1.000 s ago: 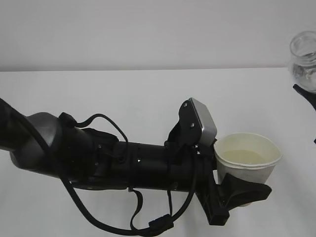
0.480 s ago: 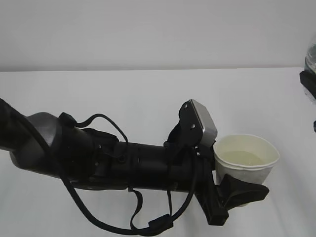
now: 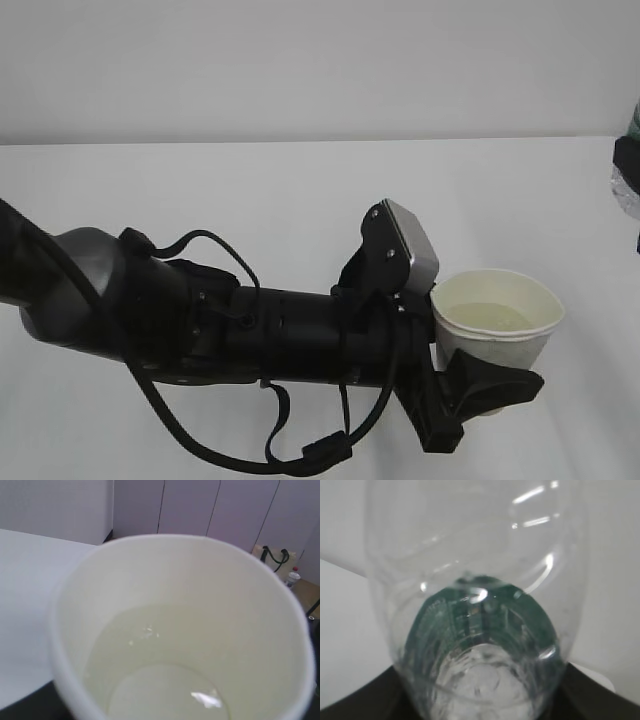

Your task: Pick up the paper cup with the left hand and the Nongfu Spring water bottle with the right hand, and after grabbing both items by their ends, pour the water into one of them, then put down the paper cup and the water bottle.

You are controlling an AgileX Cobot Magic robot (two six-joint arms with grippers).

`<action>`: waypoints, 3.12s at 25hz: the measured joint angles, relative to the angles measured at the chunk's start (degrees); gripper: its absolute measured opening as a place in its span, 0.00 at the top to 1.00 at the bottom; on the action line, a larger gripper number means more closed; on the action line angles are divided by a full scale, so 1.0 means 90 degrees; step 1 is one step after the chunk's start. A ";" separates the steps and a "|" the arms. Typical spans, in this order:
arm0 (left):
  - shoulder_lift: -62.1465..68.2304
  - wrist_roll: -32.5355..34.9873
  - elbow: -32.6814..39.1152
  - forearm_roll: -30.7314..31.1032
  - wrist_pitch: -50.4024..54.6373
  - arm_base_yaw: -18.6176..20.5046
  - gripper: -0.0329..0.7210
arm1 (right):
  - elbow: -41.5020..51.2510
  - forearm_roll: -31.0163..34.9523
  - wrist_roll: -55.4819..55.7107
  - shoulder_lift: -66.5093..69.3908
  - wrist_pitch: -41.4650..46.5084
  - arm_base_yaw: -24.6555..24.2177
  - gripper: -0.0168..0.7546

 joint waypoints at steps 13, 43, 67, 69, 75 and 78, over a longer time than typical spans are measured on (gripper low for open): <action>0.0000 0.0000 0.0000 -0.0086 -0.0027 0.0000 0.35 | 0.0715 0.1309 0.0194 0.0000 -0.0644 0.0000 0.44; 0.0000 0.0000 0.0000 -0.0176 -0.0053 0.0133 0.35 | 0.0603 0.1962 0.0235 0.3733 -0.3370 0.0000 0.44; 0.0000 0.0000 0.0000 -0.0190 -0.0178 0.0427 0.36 | -0.1196 0.2007 0.0477 0.6182 -0.3384 0.0000 0.44; 0.0000 0.0000 0.0000 -0.0190 -0.0183 0.0427 0.36 | -0.1379 0.2007 0.0477 0.6340 -0.3384 0.0000 0.44; 0.0000 0.0000 0.0000 -0.0190 -0.0183 0.0427 0.36 | -0.1850 0.2007 0.0477 0.6765 -0.3396 0.0000 0.44; 0.0000 0.0000 0.0000 -0.0190 -0.0183 0.0427 0.36 | -0.2031 0.2007 0.0477 0.6940 -0.3396 0.0000 0.44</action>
